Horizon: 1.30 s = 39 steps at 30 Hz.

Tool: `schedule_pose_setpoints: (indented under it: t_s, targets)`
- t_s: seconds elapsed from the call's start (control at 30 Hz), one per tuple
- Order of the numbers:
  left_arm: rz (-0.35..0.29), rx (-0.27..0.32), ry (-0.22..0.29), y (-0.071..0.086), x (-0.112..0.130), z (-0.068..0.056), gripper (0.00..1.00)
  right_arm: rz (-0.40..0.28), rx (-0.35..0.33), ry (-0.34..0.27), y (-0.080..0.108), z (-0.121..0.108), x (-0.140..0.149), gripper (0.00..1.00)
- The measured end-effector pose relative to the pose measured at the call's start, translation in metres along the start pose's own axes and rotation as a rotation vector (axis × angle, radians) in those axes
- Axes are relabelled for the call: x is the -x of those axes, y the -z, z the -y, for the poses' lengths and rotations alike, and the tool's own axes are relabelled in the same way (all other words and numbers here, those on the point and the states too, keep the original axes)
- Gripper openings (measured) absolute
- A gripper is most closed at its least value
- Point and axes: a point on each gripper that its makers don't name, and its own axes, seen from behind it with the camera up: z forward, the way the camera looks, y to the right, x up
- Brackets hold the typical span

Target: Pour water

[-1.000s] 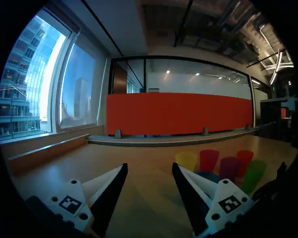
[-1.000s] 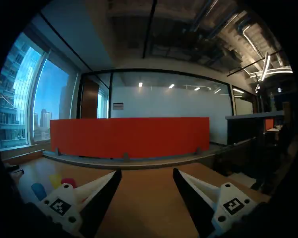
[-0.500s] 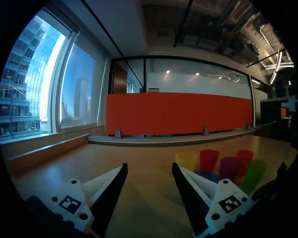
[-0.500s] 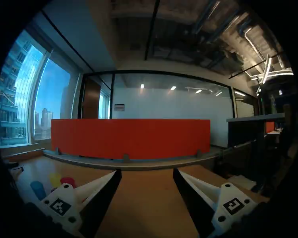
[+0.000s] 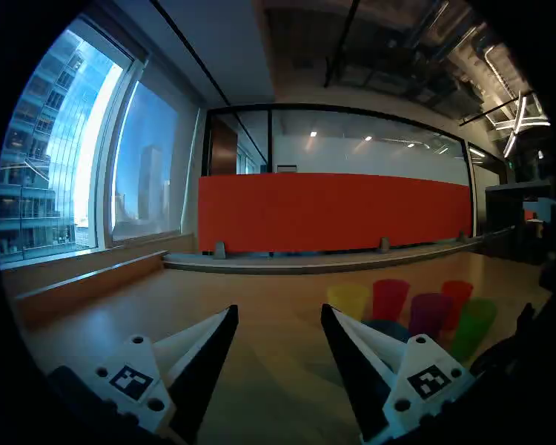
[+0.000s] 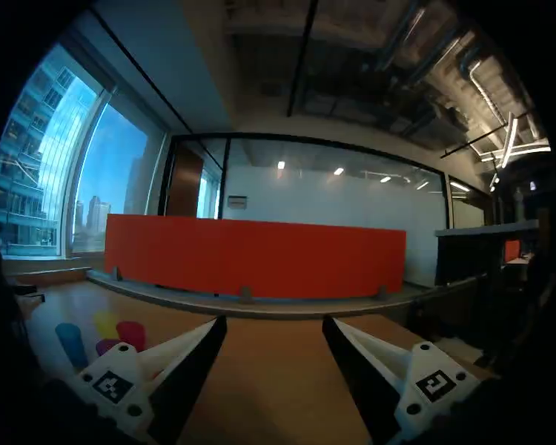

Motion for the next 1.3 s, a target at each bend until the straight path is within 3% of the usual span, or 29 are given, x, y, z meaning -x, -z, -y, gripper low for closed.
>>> schedule_pose_setpoints:
  t_s: [0.3,0.77,1.3]
  targets:
    - [0.000,0.000,0.000,0.000,0.000,0.000,0.82,0.003,-0.028,-0.023,-0.003,0.010,0.024,1.00]
    - [0.000,0.000,0.000,0.000,0.000,0.000,0.82,0.014,-0.038,-0.091,-0.007,-0.002,0.061,1.00]
    - [0.000,0.000,0.000,0.001,0.000,-0.001,0.82,0.053,-0.023,-0.080,-0.013,-0.011,0.089,1.00]
